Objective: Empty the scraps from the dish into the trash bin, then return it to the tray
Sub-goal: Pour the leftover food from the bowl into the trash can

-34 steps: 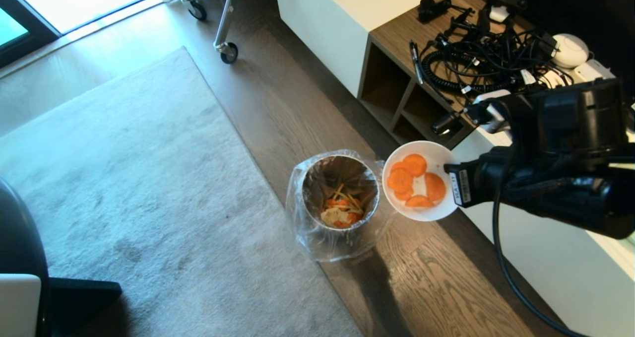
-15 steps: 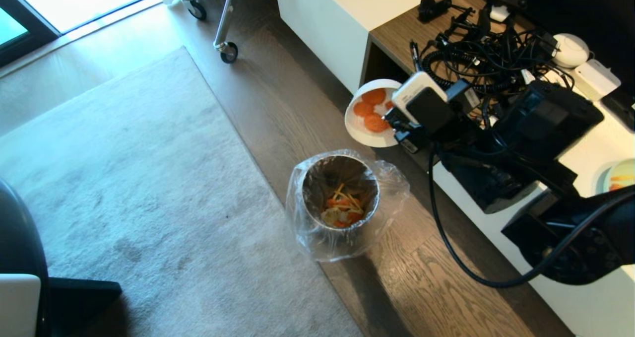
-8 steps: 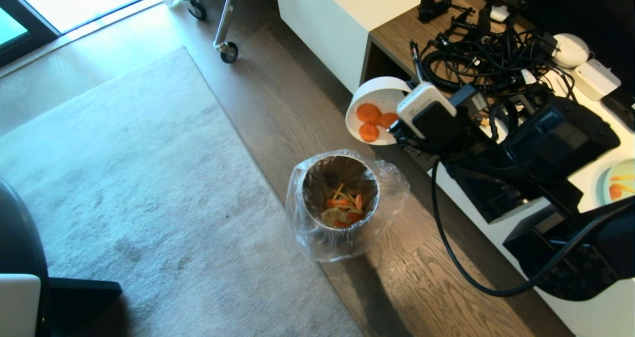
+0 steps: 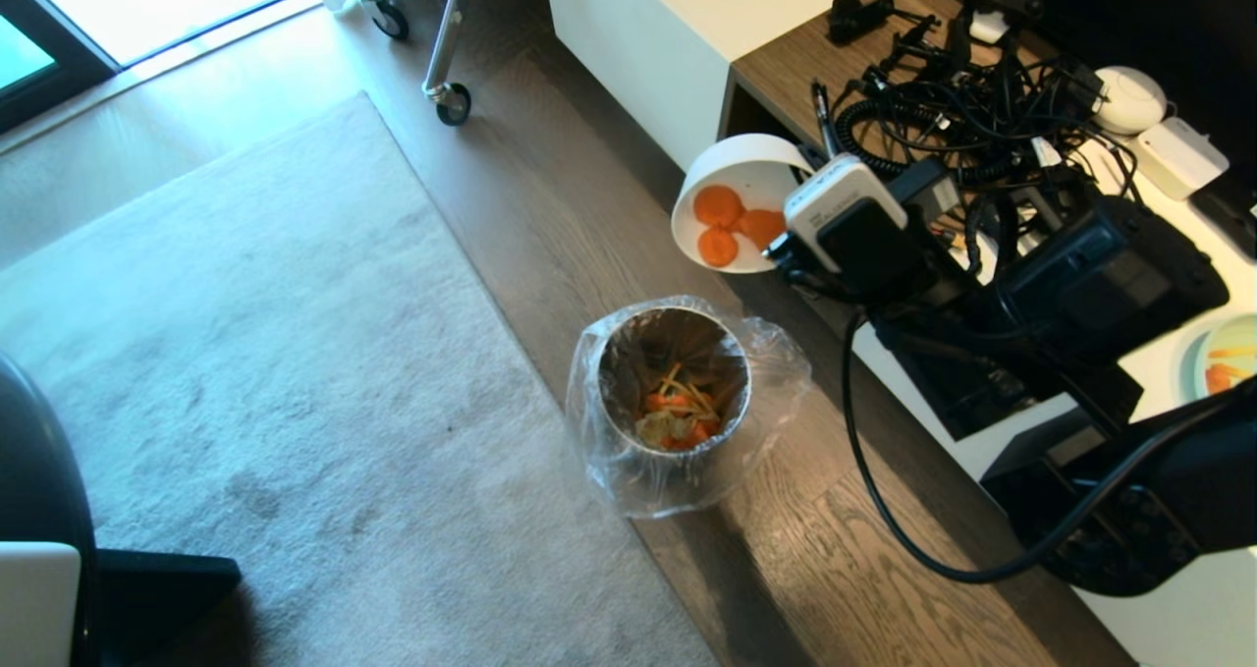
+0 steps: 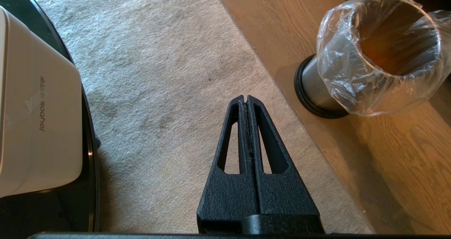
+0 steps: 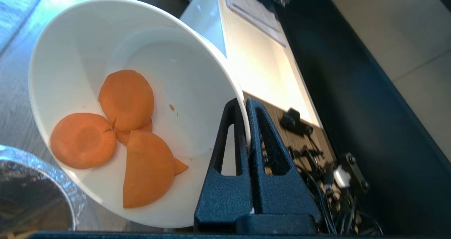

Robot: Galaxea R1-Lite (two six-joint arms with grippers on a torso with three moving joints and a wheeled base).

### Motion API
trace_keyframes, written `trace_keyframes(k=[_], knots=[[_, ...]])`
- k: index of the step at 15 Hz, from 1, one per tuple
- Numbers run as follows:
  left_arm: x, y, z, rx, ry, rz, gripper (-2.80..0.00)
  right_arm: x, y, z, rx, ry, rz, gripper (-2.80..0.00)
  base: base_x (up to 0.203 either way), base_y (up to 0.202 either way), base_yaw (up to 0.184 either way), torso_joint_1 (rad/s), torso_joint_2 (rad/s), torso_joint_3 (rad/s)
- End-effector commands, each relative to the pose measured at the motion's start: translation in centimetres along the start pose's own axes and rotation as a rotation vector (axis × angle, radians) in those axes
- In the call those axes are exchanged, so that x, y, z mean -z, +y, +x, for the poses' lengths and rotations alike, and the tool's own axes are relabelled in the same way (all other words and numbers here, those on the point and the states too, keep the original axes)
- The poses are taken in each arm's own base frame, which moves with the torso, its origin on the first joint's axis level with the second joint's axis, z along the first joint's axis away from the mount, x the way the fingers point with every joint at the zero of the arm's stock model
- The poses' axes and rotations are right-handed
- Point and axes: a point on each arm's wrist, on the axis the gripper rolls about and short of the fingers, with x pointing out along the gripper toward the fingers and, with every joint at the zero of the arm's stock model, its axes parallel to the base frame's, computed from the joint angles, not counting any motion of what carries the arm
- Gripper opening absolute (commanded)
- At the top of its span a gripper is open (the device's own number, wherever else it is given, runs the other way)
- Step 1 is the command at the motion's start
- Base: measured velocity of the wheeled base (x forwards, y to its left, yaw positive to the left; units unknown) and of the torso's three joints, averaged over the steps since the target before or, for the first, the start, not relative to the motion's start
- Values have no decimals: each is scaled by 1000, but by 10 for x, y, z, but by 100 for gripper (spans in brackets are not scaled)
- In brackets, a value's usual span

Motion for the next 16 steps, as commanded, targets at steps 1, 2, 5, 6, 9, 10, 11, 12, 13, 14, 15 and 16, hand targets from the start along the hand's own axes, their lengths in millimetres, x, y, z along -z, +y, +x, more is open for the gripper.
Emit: trace_keyframes(k=[1,2,5,6,9,10,11,12,13,14,15,16], knots=[[0,0,0,-1,-1,-1,-280,-6,-4,4,11,-78,3,-280,0,0,0,0,0,0],[0,0,0,-1,-1,-1,-280,-8,-5,5,1,-113,2,-280,0,0,0,0,0,0],[0,0,0,-1,-1,-1,-280,-12,-10,7,-8,-186,-23,-280,0,0,0,0,0,0],[0,0,0,-1,-1,-1,-280,-15,-13,10,9,-196,-25,-280,0,0,0,0,0,0],[0,0,0,-1,-1,-1,-280,-22,-21,17,53,-226,-25,-280,0,0,0,0,0,0],[0,0,0,-1,-1,-1,-280,-23,-22,18,50,-246,-26,-280,0,0,0,0,0,0],[0,0,0,-1,-1,-1,-280,-26,-26,19,54,-279,-26,-280,0,0,0,0,0,0],[0,0,0,-1,-1,-1,-280,-30,-30,21,63,-308,-25,-280,0,0,0,0,0,0],[0,0,0,-1,-1,-1,-280,-33,-34,24,69,-336,-25,-280,0,0,0,0,0,0],[0,0,0,-1,-1,-1,-280,-34,-35,24,69,-348,-24,-280,0,0,0,0,0,0],[0,0,0,-1,-1,-1,-280,-35,-36,23,72,-351,-24,-280,0,0,0,0,0,0],[0,0,0,-1,-1,-1,-280,-36,-38,23,75,-355,-24,-280,0,0,0,0,0,0]])
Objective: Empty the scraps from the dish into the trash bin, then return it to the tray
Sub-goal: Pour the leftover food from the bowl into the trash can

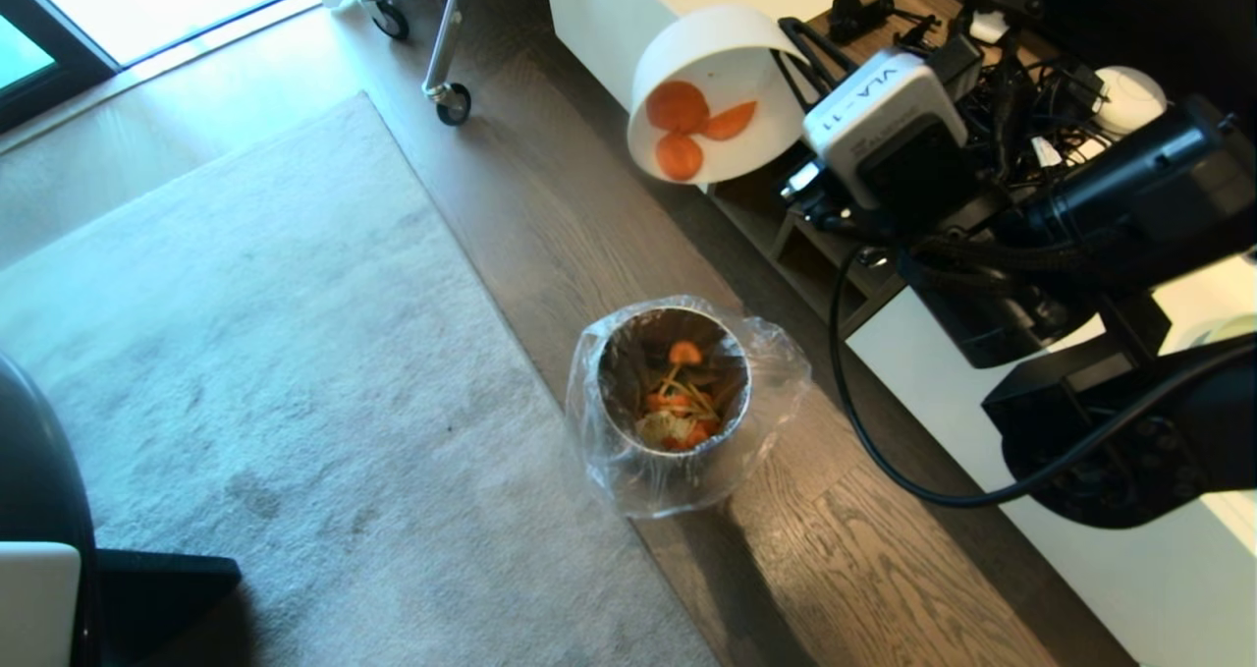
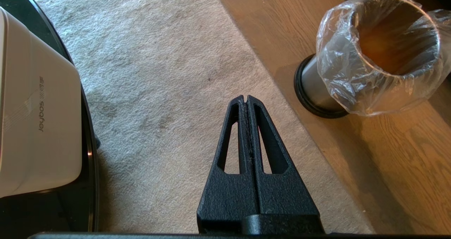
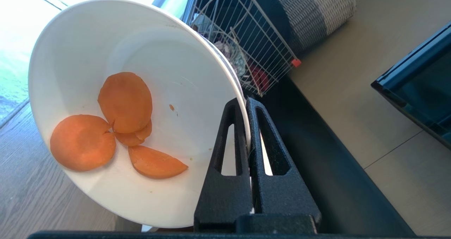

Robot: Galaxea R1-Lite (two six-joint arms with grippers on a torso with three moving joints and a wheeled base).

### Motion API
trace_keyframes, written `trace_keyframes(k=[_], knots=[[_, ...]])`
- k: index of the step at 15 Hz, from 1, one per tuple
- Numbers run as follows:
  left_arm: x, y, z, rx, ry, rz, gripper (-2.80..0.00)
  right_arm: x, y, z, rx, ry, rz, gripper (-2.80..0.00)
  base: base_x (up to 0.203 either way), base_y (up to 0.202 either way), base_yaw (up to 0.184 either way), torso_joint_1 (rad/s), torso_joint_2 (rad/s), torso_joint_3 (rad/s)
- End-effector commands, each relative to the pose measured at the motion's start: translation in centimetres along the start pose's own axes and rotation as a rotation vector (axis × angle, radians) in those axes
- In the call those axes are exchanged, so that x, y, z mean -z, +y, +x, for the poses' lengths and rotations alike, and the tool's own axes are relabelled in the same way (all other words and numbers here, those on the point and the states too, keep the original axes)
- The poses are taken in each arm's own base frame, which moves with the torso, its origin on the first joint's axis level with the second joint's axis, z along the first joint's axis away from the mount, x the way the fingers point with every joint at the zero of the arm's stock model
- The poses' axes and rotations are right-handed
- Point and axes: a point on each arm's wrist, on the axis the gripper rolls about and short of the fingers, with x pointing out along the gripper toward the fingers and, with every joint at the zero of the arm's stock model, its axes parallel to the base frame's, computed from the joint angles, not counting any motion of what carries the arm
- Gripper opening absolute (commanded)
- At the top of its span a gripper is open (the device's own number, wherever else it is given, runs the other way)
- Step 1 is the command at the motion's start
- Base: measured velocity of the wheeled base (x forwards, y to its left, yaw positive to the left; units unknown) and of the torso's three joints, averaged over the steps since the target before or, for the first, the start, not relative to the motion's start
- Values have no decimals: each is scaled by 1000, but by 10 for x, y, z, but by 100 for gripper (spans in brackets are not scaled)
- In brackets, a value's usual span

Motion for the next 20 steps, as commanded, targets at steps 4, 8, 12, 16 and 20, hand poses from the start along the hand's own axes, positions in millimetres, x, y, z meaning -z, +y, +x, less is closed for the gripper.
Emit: trace_keyframes(k=[4,8,12,16,20], knots=[[0,0,0,-1,-1,-1,-280,-9,-15,0,34,-69,-7,-280,0,0,0,0,0,0],[0,0,0,-1,-1,-1,-280,-12,-20,1,45,-83,-8,-280,0,0,0,0,0,0],[0,0,0,-1,-1,-1,-280,-17,-29,1,55,-120,-4,-280,0,0,0,0,0,0],[0,0,0,-1,0,-1,-280,-20,-34,4,72,-133,-5,-280,0,0,0,0,0,0],[0,0,0,-1,-1,-1,-280,-29,-42,12,85,-212,7,-280,0,0,0,0,0,0]])
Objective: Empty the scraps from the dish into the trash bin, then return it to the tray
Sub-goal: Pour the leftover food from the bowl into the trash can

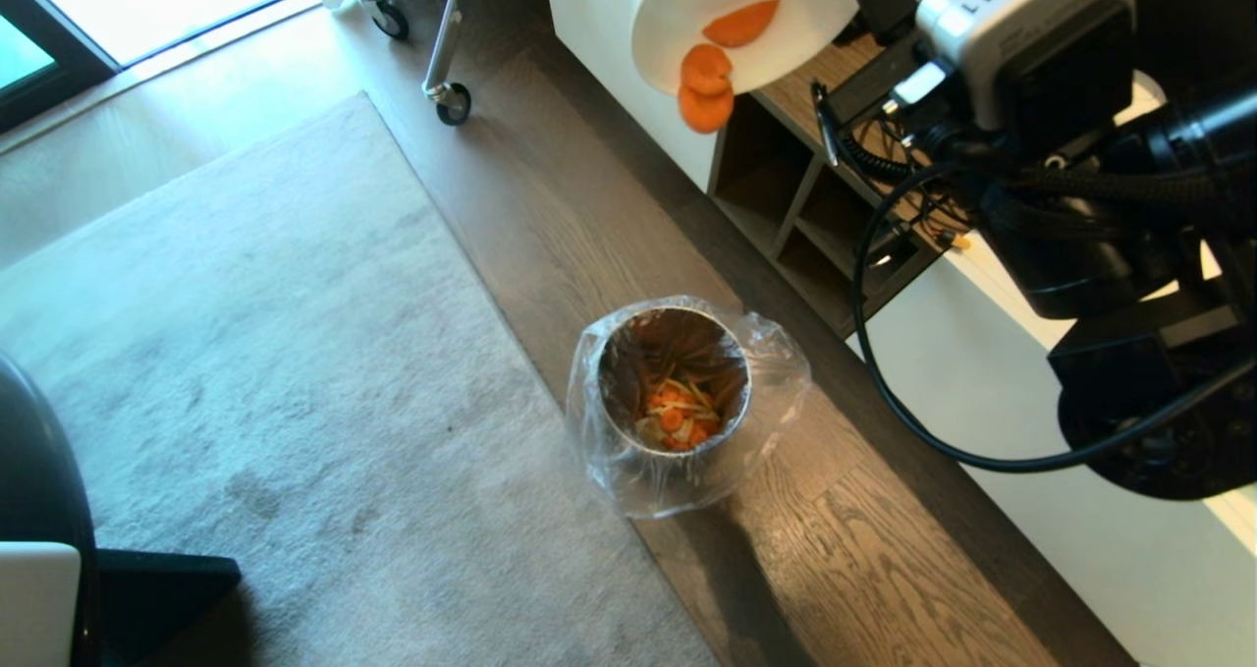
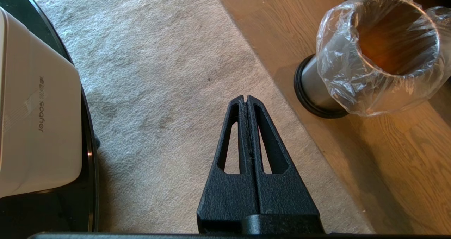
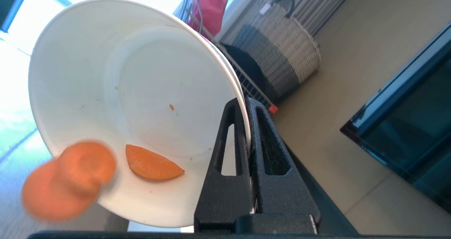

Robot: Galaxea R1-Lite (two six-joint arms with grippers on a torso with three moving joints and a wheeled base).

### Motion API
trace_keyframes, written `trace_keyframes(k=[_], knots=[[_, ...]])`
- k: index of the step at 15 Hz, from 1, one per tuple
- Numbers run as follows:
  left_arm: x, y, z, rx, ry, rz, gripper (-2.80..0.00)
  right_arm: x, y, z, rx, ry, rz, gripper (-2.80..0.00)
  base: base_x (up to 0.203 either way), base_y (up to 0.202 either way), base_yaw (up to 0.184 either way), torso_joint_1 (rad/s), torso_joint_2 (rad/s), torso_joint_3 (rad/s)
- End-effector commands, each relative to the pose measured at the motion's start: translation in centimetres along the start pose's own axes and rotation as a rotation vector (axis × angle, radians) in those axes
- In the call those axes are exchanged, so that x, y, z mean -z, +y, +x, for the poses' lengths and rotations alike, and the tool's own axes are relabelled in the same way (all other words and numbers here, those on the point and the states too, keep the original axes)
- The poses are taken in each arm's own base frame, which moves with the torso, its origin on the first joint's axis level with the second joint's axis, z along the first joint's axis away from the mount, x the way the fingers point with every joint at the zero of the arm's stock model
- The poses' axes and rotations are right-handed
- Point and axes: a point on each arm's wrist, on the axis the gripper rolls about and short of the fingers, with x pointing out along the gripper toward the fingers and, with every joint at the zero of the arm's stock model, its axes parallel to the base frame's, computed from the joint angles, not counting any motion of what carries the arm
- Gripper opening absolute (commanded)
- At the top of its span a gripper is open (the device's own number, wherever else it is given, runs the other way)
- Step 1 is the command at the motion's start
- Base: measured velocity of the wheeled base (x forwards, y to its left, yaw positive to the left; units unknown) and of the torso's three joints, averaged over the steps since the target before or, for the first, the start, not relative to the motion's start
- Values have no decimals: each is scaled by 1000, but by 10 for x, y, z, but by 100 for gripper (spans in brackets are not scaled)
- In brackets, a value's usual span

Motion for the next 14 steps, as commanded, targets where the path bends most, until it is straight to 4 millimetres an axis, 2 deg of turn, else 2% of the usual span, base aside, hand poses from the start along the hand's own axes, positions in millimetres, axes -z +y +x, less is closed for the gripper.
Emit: trace_keyframes(k=[1,14], knots=[[0,0,0,0,-1,-1,-280,-7,-3,4,22,-38,26,-280,0,0,0,0,0,0],[0,0,0,0,-1,-1,-280,-20,-22,18,54,-149,76,-280,0,0,0,0,0,0]])
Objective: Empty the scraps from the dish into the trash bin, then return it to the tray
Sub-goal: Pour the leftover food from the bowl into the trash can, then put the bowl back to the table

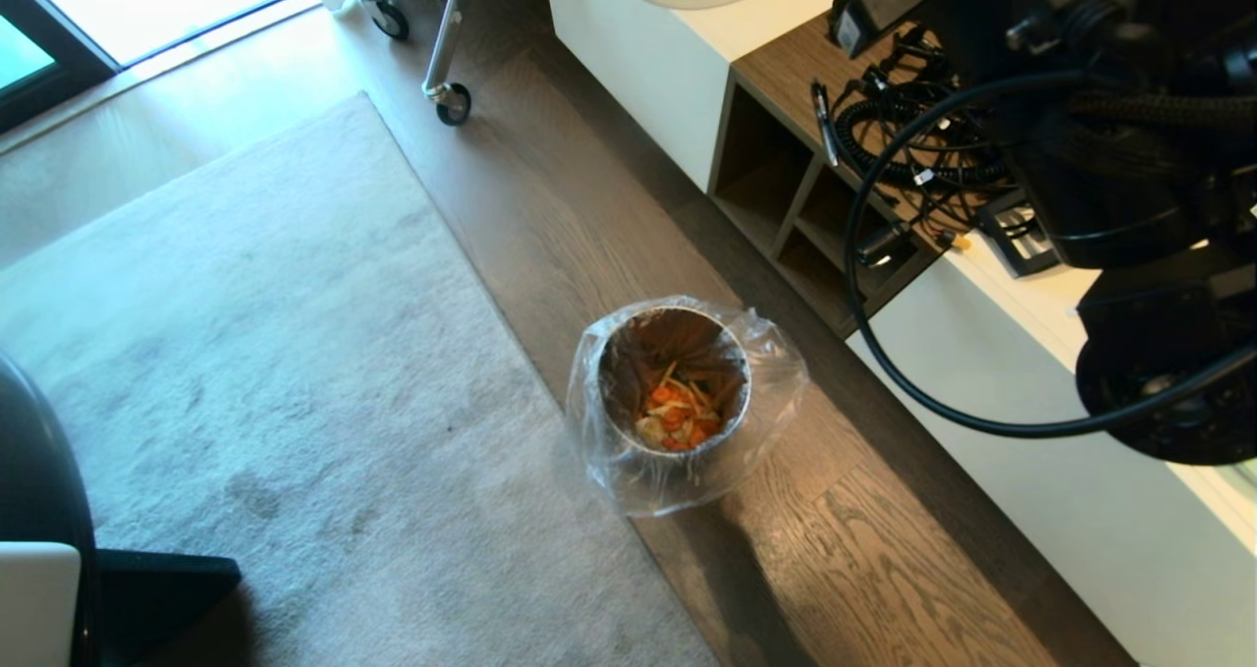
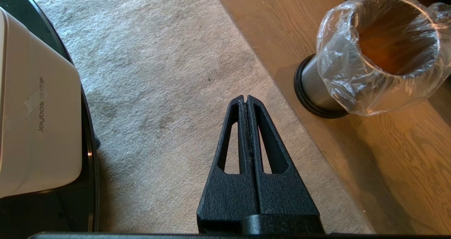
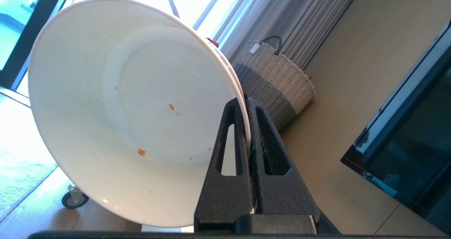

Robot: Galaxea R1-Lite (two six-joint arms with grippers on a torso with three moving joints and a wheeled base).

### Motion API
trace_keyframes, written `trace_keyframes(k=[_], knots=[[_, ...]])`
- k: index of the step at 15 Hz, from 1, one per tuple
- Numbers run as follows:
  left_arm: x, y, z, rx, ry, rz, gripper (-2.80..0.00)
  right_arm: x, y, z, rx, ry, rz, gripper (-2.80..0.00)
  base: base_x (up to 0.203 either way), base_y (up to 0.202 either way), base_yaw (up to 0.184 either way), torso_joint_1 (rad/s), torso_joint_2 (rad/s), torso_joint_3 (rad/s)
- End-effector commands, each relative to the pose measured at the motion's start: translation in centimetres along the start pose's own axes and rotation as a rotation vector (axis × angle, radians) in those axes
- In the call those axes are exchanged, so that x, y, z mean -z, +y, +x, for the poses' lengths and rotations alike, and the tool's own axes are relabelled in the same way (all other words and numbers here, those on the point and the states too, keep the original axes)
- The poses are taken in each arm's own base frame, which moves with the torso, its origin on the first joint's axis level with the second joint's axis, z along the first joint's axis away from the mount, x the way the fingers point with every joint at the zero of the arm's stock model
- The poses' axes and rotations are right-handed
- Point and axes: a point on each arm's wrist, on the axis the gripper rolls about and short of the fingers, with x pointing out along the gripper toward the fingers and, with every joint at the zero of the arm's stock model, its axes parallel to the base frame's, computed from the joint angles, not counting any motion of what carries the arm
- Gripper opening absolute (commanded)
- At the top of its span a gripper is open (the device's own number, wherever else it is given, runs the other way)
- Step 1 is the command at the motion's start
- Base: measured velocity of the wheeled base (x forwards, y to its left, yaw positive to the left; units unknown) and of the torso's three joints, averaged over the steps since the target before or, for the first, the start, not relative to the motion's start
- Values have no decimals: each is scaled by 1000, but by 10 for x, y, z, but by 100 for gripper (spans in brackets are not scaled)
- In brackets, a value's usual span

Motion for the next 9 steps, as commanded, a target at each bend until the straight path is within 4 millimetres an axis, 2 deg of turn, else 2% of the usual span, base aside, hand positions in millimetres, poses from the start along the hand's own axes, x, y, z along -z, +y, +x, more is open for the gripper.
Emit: trace_keyframes(k=[1,6,9], knots=[[0,0,0,-1,-1,-1,-280,-1,-2,1,7,-10,-7,-280,0,0,0,0,0,0],[0,0,0,-1,-1,-1,-280,-2,-3,-1,-13,10,22,-280,0,0,0,0,0,0],[0,0,0,-1,-1,-1,-280,-5,-4,-13,-112,120,83,-280,0,0,0,0,0,0]])
